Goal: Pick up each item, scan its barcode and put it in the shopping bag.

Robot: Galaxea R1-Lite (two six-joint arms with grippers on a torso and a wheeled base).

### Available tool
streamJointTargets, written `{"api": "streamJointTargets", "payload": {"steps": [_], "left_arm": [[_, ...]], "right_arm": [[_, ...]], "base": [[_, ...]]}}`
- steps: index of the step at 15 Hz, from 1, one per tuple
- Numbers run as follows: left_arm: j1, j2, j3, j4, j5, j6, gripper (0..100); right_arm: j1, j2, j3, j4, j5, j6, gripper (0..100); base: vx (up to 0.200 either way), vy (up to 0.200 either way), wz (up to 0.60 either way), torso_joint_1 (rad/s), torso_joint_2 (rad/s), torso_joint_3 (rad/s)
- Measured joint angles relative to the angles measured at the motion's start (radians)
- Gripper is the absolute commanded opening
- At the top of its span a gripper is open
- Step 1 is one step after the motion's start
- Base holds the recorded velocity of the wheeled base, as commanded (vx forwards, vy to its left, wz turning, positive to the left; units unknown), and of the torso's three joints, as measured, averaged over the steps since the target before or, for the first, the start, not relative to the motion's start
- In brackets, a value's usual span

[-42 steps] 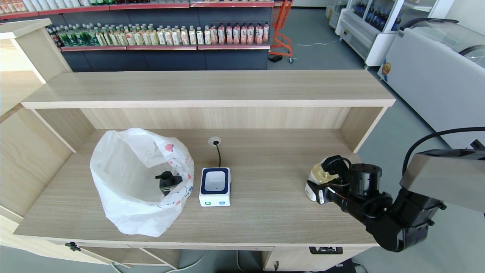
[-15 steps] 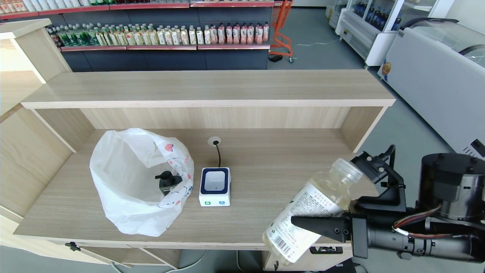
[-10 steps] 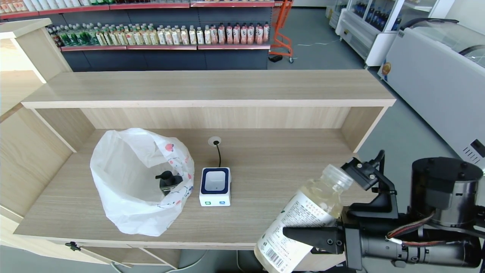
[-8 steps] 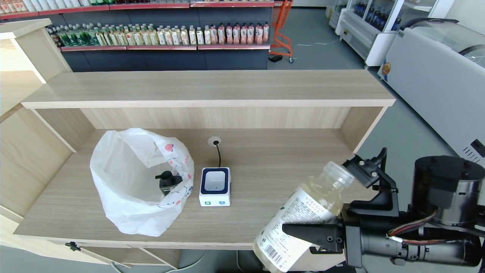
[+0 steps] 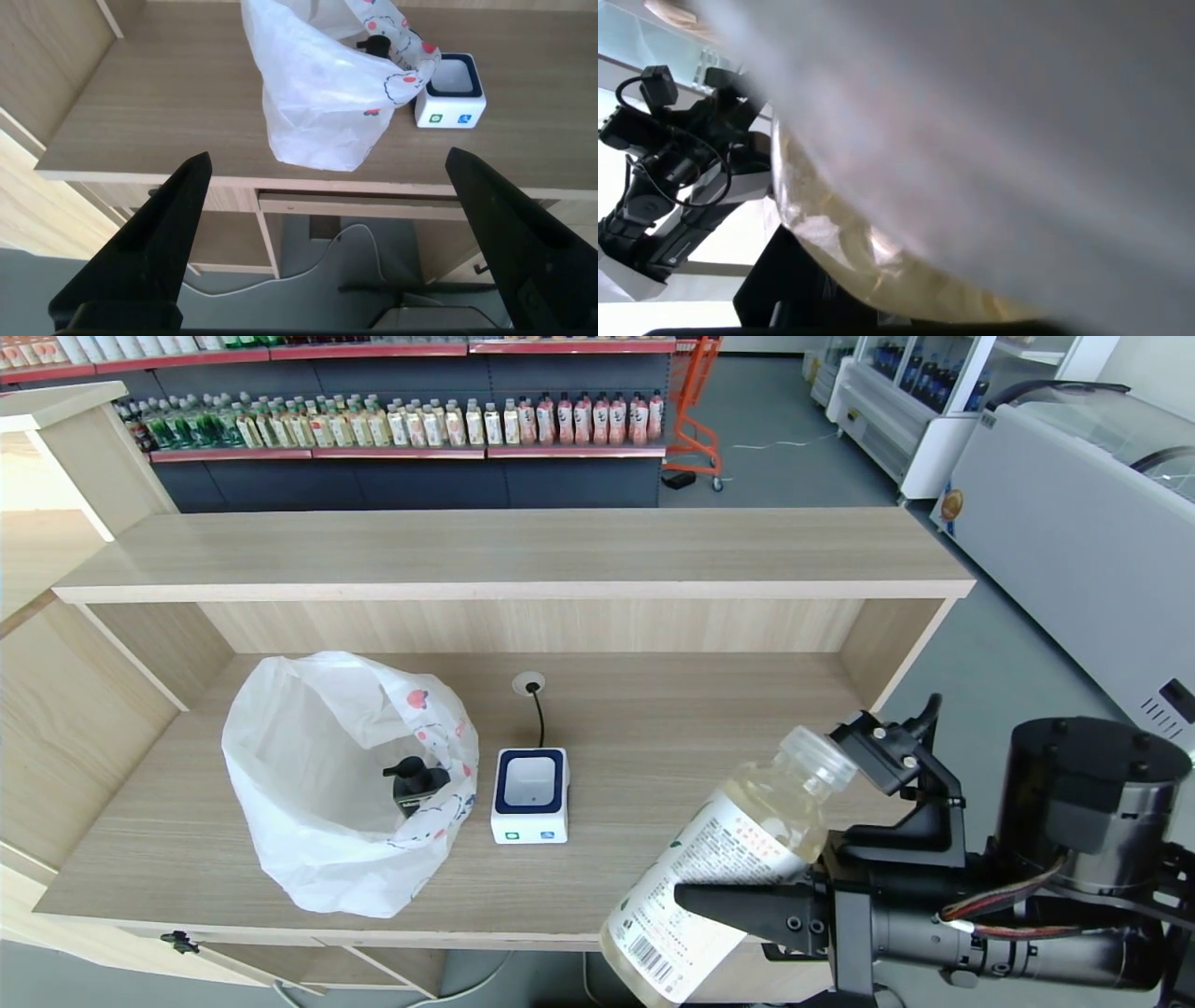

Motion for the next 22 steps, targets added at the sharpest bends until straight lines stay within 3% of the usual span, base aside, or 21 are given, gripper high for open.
{"api": "streamJointTargets", "payload": {"steps": [7,9,12,15,17,22], "left_arm": [[0.000,0.000,0.000,0.000,0.000,0.000,100],[0.000,0.000,0.000,0.000,0.000,0.000,100],[0.000,0.000,0.000,0.000,0.000,0.000,100],[0.000,0.000,0.000,0.000,0.000,0.000,100],[0.000,0.000,0.000,0.000,0.000,0.000,100],[0.000,0.000,0.000,0.000,0.000,0.000,100]], "right_arm": [[-0.009,0.004,0.003,0.001,-0.002,-0.007,0],[-0.031,0.004,0.004,0.005,-0.011,-0.063,0],[-0.164,-0.006,0.011,0.028,-0.051,-0.432,0],[-0.417,-0.070,0.033,0.157,-0.144,-0.871,0],[-0.527,-0.129,0.053,0.210,-0.191,-1.006,0],[-0.568,-0.180,0.103,0.064,-0.192,-1.237,0]], "base": [[0.000,0.000,0.00,0.000,0.00,0.000],[0.000,0.000,0.00,0.000,0.00,0.000],[0.000,0.000,0.00,0.000,0.00,0.000],[0.000,0.000,0.00,0.000,0.00,0.000],[0.000,0.000,0.00,0.000,0.00,0.000],[0.000,0.000,0.00,0.000,0.00,0.000]]}}
